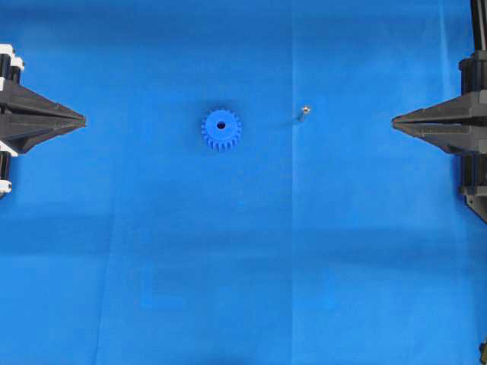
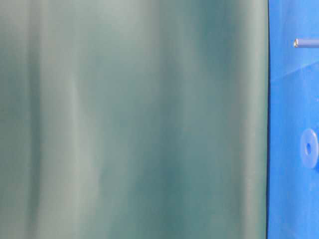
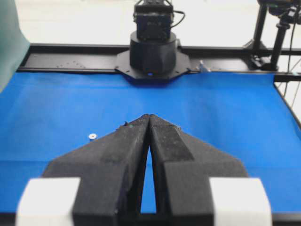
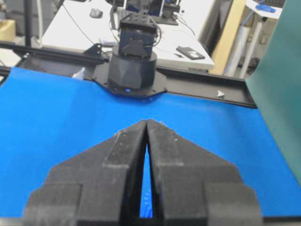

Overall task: Insert the shaft placed at a random location into the center hole of the small gear at another random location.
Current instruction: 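Move the right gripper left toward the upright silver shaft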

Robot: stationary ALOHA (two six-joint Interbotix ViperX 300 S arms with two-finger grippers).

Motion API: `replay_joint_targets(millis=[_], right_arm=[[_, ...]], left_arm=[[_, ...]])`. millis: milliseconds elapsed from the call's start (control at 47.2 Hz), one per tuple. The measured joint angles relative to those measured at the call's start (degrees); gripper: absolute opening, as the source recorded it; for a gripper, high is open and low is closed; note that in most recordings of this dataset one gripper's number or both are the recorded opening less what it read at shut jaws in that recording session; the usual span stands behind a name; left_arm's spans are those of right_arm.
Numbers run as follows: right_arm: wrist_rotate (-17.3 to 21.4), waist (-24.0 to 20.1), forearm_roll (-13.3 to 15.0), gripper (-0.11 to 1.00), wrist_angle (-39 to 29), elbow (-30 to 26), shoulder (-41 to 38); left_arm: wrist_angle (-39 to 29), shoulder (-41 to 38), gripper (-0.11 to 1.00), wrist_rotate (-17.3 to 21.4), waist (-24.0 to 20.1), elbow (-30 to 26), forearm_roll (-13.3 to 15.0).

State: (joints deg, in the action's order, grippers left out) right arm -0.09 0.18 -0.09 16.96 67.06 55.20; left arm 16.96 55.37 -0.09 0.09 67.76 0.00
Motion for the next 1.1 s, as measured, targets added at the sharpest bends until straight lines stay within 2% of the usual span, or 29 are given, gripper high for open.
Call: replay_joint_targets(millis=[127, 297, 466, 573, 657, 827, 848, 891, 975, 1103], right_arm=[[-0.44, 0.18, 0.09, -0.06, -0.79, 0.00, -0.09], [-0.35, 2.46, 0.00, -0.06, -1.76, 0.00, -1.23], [-0.35, 6.06, 0.00, -0.05, -0.09, 0.09, -5.63], [0.09, 8.88, -0.09, 0.04, 3.52, 0.44, -10.90], [0.09, 10.28, -0.70, 0.19, 6.86, 0.53, -16.00], [0.09, 11.51, -3.08, 0.72, 14.85, 0.44, -28.74], [0.09, 11.60, -3.25, 0.76, 15.64, 0.44, -30.23], [0.09, 11.69, -3.60, 0.76, 17.05, 0.35, -33.05], [0.09, 11.78, -4.92, 0.67, 20.04, -0.09, -38.85], [0.09, 11.87, -7.56, 0.67, 24.26, -0.88, -46.58]], left_arm=[[0.00, 0.53, 0.00, -0.26, 0.09, 0.00, -0.09], [-0.09, 1.23, 0.00, -0.26, 0.09, 0.00, 0.00], [0.00, 1.05, 0.00, -0.26, 0.00, 0.00, -0.09], [-0.09, 1.05, 0.00, -0.26, 0.00, 0.09, -0.09], [-0.09, 1.05, 0.00, -0.26, 0.00, 0.09, 0.00], [-0.09, 1.05, 0.00, -0.26, 0.09, 0.62, 0.00], [-0.09, 1.05, 0.00, -0.26, 0.00, 0.70, -0.09], [-0.09, 1.14, 0.00, -0.26, 0.00, 0.79, -0.09], [-0.09, 1.23, 0.00, -0.26, 0.00, 0.88, -0.09], [-0.09, 1.32, 0.00, -0.26, 0.00, 0.97, -0.09]])
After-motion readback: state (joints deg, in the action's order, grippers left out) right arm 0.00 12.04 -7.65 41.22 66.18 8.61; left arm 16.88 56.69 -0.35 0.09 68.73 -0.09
